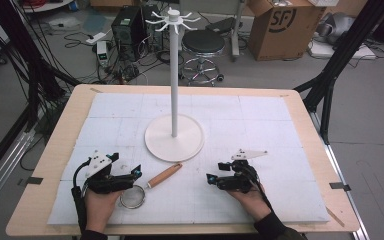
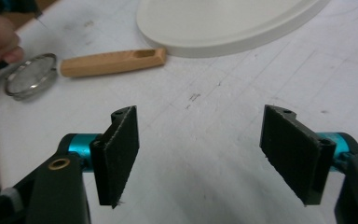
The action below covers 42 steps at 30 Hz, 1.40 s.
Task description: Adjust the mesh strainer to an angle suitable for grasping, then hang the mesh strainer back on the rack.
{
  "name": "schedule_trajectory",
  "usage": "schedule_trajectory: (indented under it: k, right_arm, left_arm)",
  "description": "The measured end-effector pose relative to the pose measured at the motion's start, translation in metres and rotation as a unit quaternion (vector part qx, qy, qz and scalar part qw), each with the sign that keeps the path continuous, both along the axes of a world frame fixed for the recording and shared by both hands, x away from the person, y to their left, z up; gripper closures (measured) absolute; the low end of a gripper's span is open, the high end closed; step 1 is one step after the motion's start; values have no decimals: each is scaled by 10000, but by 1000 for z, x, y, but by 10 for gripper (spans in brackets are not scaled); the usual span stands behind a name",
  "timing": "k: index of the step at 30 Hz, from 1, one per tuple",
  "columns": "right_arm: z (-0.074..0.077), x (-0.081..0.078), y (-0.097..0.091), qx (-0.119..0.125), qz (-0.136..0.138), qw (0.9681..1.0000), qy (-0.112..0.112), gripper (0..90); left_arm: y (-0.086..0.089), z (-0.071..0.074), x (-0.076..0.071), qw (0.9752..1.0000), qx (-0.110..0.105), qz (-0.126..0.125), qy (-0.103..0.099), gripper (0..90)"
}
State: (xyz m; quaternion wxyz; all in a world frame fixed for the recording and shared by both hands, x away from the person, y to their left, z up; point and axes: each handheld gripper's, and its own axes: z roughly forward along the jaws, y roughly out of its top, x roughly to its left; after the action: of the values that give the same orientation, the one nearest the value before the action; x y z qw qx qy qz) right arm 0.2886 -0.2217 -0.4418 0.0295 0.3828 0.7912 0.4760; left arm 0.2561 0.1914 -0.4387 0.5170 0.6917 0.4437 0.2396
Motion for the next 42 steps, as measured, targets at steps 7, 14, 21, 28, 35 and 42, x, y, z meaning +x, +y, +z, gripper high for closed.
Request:
schedule_trajectory:
  k: [7,14,21,28,35,42]
  right_arm:
    - [12,-13,-23,199,-87,9992,-337,227]
    - [11,-16,-51,282,-451,9979,-356,227]
    - [14,-13,-64,422,-674,9960,-412,227]
    - [15,-13,-67,423,-733,9946,-593,225]
    - [19,-16,-68,362,-747,9928,-860,206]
    - [21,-19,-68,310,-740,9917,-1008,173]
  left_arm:
    - [-3,1,-1,10000,16,-54,-20,81]
    - [-9,3,0,9998,40,-196,-24,81]
    - [-18,17,-7,9994,19,-277,-199,121]
    - [-25,19,-7,9977,242,-598,-193,150]
    - [-33,19,-6,9949,301,-957,-108,150]
    - [-34,17,-2,9926,183,-1176,236,203]
